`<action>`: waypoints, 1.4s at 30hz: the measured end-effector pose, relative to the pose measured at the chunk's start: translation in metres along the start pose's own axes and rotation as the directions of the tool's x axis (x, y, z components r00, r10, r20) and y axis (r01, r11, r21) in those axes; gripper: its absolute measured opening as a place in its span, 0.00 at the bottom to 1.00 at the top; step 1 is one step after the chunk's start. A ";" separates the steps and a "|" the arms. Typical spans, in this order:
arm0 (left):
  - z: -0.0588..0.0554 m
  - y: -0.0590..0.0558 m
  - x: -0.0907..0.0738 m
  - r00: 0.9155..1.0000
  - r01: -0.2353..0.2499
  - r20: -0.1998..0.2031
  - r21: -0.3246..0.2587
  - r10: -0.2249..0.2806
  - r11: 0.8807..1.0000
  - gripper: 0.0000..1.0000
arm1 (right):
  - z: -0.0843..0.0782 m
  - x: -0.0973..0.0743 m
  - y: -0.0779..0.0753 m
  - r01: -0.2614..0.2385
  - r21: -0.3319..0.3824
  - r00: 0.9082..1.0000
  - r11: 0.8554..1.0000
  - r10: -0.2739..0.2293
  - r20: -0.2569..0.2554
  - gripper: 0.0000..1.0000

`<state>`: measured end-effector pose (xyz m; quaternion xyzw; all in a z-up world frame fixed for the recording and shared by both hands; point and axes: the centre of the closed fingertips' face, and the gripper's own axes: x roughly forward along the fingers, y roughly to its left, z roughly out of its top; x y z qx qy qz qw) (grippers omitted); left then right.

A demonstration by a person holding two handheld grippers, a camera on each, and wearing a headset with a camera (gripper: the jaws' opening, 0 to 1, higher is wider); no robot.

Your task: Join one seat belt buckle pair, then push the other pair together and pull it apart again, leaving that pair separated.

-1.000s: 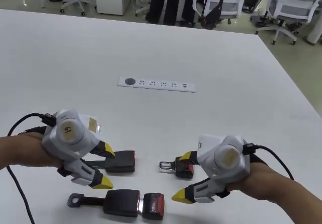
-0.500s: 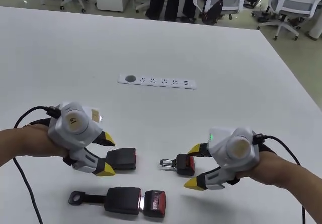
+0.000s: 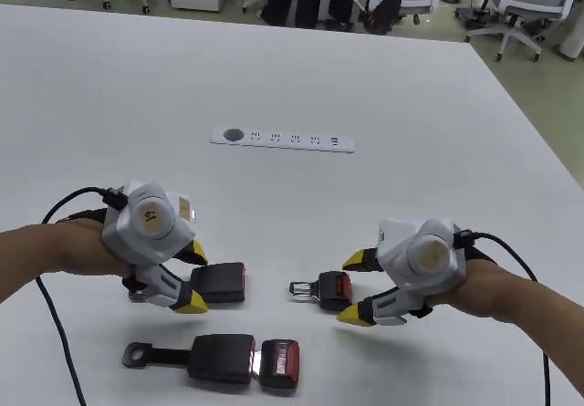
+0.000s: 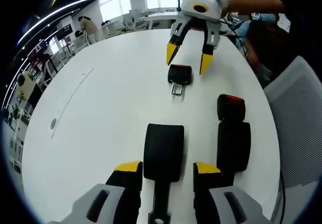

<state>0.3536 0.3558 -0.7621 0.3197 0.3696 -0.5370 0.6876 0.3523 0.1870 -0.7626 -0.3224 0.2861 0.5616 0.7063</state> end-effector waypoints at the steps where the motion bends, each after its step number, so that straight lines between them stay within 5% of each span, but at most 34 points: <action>1: -0.002 0.000 0.001 1.000 0.001 -0.006 0.000 -0.001 1.000 0.41 | -0.001 0.002 -0.001 -0.002 -0.002 1.000 1.000 0.002 -0.006 0.40; 16: -0.019 0.010 0.012 0.999 0.022 -0.033 0.026 -0.021 0.999 0.33 | -0.011 0.010 -0.010 -0.027 -0.010 0.999 1.000 0.027 -0.042 0.32; 42: -0.015 0.002 0.011 0.994 0.085 -0.077 0.114 -0.077 0.990 0.32 | -0.011 0.010 -0.006 -0.057 -0.049 0.996 0.997 0.054 -0.076 0.30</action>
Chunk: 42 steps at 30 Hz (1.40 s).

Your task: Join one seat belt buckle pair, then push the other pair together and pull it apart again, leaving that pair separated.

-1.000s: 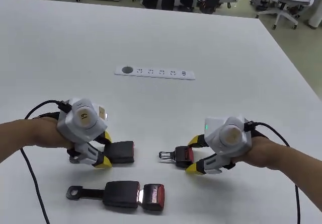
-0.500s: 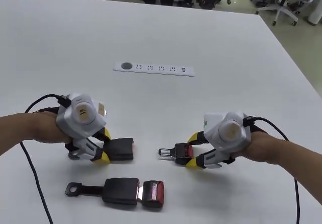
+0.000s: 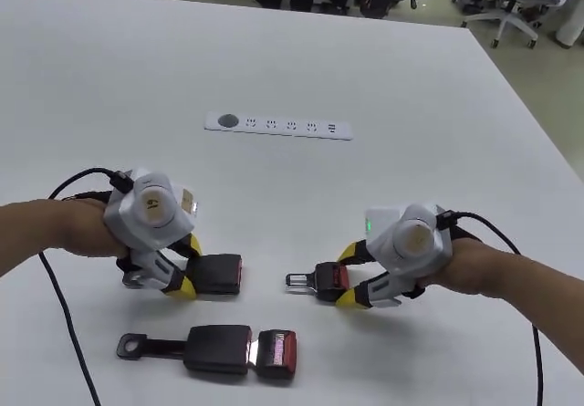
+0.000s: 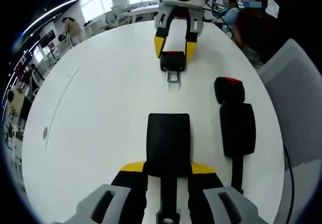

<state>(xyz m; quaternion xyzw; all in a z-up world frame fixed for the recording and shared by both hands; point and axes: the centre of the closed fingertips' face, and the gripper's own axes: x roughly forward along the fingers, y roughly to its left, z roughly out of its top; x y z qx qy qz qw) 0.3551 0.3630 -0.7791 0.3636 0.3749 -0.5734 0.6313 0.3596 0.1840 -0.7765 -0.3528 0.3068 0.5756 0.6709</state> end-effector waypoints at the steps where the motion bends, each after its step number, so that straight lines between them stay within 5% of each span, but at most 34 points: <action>1: 0.000 0.000 0.000 1.000 0.002 -0.003 0.004 -0.002 1.000 0.32 | 0.000 0.000 0.000 -0.002 0.004 1.000 1.000 0.002 0.000 0.30; 42: -0.006 0.005 0.001 0.998 0.035 -0.044 0.013 -0.035 0.999 0.32 | 0.042 0.026 0.006 -0.009 0.029 0.999 1.000 0.008 0.044 0.31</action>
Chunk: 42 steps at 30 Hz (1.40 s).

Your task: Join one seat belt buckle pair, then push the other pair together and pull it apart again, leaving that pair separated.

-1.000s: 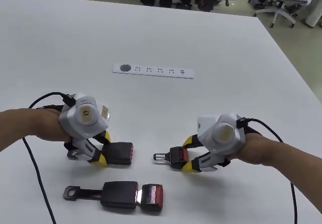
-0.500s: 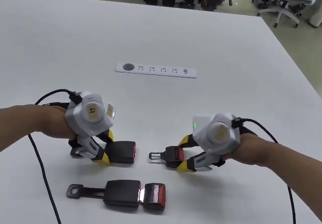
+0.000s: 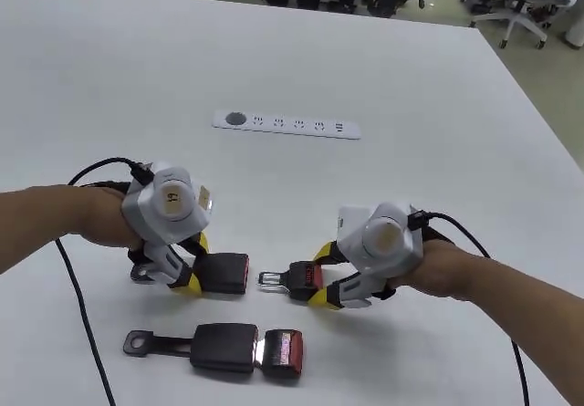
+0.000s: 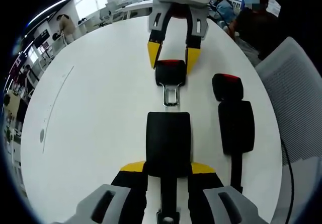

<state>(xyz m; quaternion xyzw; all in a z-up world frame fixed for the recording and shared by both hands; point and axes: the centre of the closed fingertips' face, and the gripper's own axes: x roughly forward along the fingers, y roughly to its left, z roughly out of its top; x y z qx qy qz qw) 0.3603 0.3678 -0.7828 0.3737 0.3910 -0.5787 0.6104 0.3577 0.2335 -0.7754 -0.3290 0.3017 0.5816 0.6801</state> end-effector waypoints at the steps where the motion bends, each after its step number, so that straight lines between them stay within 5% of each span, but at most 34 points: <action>1: 0.000 0.000 0.000 1.000 0.000 -0.001 -0.001 0.000 1.000 0.32 | 0.001 0.001 0.000 0.001 0.001 1.000 1.000 -0.001 0.002 0.31; 42: 0.004 -0.004 0.000 1.000 0.008 -0.015 -0.001 -0.008 1.000 0.31 | 0.026 0.017 0.004 -0.013 -0.012 0.999 1.000 0.013 0.031 0.30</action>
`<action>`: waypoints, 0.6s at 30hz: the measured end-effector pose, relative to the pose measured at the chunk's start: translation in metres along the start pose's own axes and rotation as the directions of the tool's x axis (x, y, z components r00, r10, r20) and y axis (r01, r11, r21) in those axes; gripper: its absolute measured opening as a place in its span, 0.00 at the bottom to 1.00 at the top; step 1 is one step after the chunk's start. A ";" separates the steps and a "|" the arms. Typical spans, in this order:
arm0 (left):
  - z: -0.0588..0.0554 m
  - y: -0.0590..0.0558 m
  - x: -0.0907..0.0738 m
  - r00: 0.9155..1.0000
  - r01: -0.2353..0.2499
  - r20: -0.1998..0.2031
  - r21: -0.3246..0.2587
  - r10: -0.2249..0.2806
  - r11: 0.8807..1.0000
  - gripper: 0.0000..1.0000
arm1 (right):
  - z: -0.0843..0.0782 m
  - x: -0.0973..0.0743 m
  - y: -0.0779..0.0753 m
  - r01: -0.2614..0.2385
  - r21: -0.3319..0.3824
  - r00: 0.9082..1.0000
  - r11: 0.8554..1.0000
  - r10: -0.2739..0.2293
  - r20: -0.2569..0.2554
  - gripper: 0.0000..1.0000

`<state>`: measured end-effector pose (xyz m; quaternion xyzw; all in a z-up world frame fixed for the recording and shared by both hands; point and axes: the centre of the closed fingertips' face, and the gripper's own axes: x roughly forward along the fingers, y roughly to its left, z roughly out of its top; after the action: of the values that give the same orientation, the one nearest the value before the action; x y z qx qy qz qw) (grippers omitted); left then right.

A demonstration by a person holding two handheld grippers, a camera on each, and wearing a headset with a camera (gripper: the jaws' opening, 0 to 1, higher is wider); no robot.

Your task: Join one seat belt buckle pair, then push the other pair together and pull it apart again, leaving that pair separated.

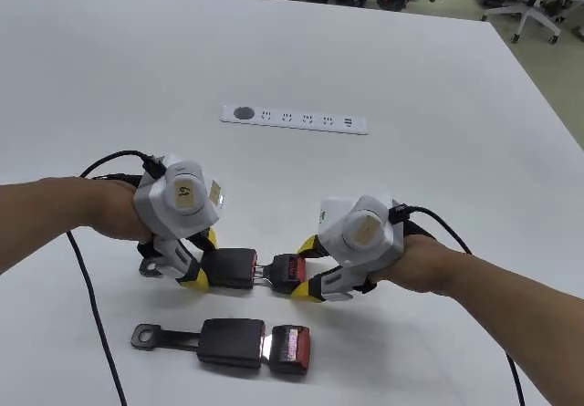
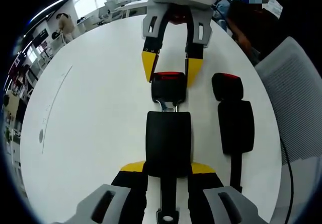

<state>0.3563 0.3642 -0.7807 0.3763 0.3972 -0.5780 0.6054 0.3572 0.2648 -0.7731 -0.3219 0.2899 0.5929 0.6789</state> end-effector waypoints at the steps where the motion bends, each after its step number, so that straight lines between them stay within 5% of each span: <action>1: -0.001 0.001 0.000 1.000 0.000 0.000 0.000 0.000 1.000 0.31 | 0.000 0.000 0.000 0.000 0.001 1.000 1.000 0.000 0.000 0.30; 18: -0.001 0.002 0.002 1.000 0.005 -0.003 0.000 -0.005 1.000 0.31 | 0.001 0.005 -0.002 0.002 0.005 1.000 1.000 -0.002 -0.003 0.28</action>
<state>0.3584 0.3648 -0.7827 0.3760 0.3989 -0.5791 0.6034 0.3603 0.2686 -0.7765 -0.3215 0.2921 0.5908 0.6799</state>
